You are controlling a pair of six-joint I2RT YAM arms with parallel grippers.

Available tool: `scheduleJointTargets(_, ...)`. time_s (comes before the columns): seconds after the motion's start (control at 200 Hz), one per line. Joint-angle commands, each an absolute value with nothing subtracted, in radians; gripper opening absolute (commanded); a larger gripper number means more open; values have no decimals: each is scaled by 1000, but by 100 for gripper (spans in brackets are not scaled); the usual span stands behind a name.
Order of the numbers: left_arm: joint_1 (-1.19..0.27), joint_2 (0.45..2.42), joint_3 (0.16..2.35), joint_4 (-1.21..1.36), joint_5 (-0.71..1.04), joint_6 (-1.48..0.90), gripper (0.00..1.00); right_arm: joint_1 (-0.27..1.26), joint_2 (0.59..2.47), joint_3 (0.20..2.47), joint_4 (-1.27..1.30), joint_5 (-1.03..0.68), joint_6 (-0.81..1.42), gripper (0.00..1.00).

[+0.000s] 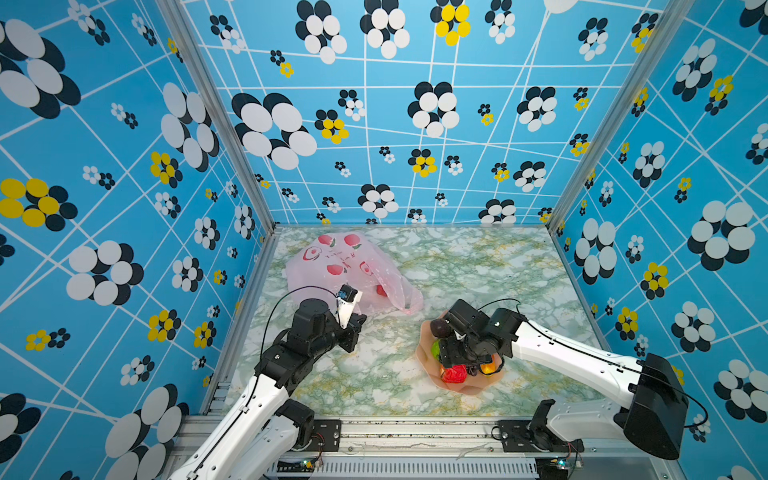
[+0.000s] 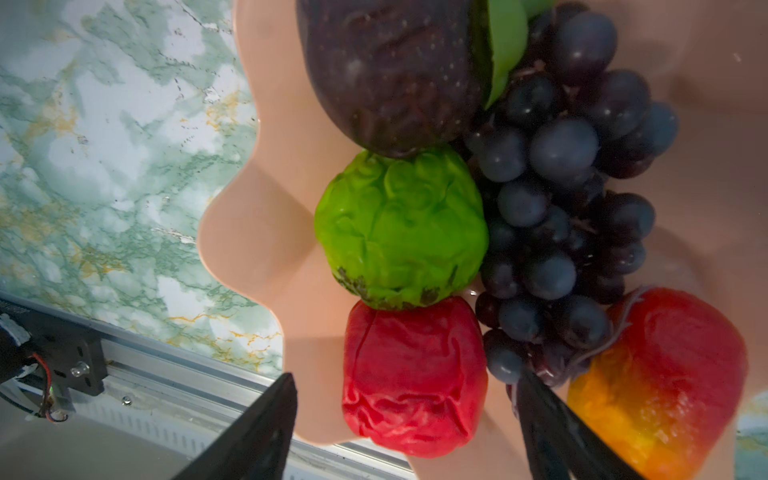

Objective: Place the fruits into the plastic bag
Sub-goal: 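Lower the right gripper and close it on the red apple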

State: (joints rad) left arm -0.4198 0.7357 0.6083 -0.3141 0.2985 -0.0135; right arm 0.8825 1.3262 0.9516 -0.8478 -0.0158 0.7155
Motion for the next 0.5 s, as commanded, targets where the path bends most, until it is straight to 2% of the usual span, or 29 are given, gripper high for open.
scheduleJointTargets(0.0, -425, 724, 596, -320, 301, 3, 0, 890, 1323, 920, -824, -39, 743, 83)
scheduleJointTargets(0.495, -425, 723, 595, -320, 302, 3, 0, 903, 1353, 896, -790, -64, 755, 79)
